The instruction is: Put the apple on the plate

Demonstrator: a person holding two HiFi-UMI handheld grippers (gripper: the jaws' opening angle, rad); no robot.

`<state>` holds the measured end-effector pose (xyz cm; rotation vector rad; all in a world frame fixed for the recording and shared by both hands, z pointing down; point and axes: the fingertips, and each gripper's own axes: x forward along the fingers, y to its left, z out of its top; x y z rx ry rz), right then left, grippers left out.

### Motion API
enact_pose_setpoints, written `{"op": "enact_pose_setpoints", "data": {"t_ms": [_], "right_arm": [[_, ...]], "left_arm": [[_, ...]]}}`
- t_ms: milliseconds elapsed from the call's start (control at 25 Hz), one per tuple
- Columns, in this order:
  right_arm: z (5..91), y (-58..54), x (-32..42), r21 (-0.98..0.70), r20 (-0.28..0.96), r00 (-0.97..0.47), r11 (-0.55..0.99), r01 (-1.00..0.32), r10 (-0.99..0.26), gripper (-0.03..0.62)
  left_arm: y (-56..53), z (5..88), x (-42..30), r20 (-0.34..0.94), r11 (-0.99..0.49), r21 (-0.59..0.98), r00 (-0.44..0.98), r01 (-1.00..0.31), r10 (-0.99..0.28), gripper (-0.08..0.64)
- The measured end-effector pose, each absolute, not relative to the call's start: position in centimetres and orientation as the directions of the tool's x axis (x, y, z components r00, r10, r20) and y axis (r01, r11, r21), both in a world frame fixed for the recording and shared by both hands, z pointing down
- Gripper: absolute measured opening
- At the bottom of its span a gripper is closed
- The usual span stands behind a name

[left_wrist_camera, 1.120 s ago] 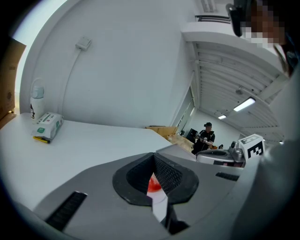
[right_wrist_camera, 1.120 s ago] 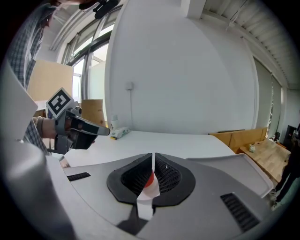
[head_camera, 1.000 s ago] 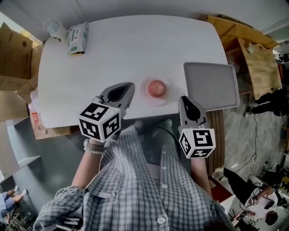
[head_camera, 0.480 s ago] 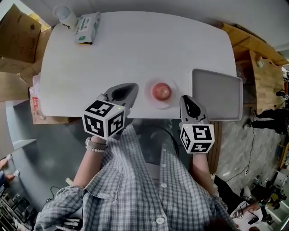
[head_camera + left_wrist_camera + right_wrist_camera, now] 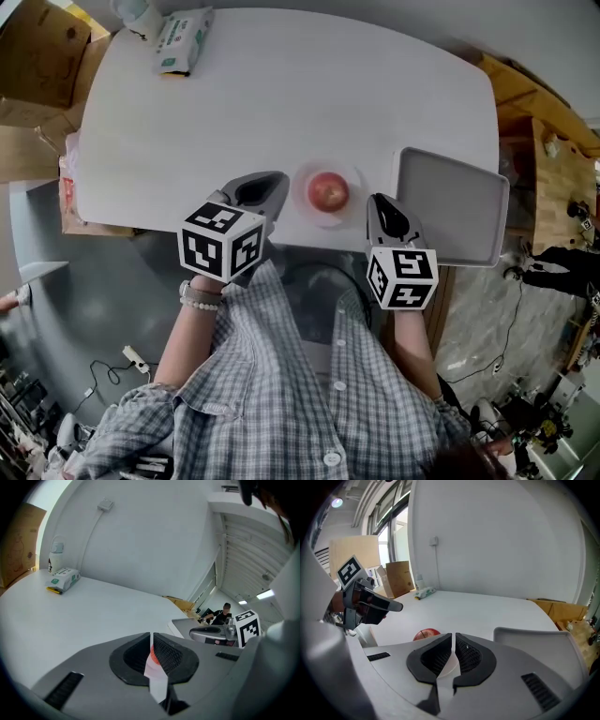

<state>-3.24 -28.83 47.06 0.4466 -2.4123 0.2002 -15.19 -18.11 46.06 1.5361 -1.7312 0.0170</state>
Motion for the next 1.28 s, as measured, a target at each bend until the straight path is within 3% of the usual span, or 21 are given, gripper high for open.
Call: {"op": "enact_pose_setpoints", "data": {"t_ms": [400, 520, 720, 800, 880, 1280], "right_arm": [[51.1, -29.7, -3.8, -0.134, 0.709, -0.684, 0.92, -0.368, -0.171, 0.032], [52.4, -29.8, -3.6, -0.161, 0.727, -0.67, 0.911, -0.379, -0.15, 0.032], [54.3, -29.1, -3.6, -0.255, 0.747, -0.661, 0.886, -0.386, -0.073, 0.034], [54.8, -28.7, -3.9, -0.275, 0.758, -0.65, 0.879, -0.391, -0.052, 0.085], [55.3, -28.7, -4.1, -0.262, 0.778, -0.626, 0.871, -0.415, -0.064, 0.112], [57.8, -28.4, -2.7, -0.268, 0.845, -0.53, 0.803, -0.532, -0.069, 0.112]], "left_arm": [[-17.9, 51.1, -14.3, 0.682, 0.341, 0.434, 0.057, -0.834, -0.729, 0.012], [-18.0, 52.4, -14.0, 0.702, 0.354, 0.435, 0.065, -0.828, -0.709, 0.07], [-17.8, 54.3, -13.4, 0.73, 0.386, 0.444, 0.076, -0.809, -0.68, 0.092], [-17.5, 54.9, -13.3, 0.739, 0.402, 0.449, 0.078, -0.798, -0.67, 0.095], [-17.2, 55.5, -13.3, 0.746, 0.417, 0.452, 0.079, -0.789, -0.661, 0.097], [-16.8, 57.4, -13.2, 0.763, 0.45, 0.477, 0.101, -0.755, -0.639, 0.095]]}}
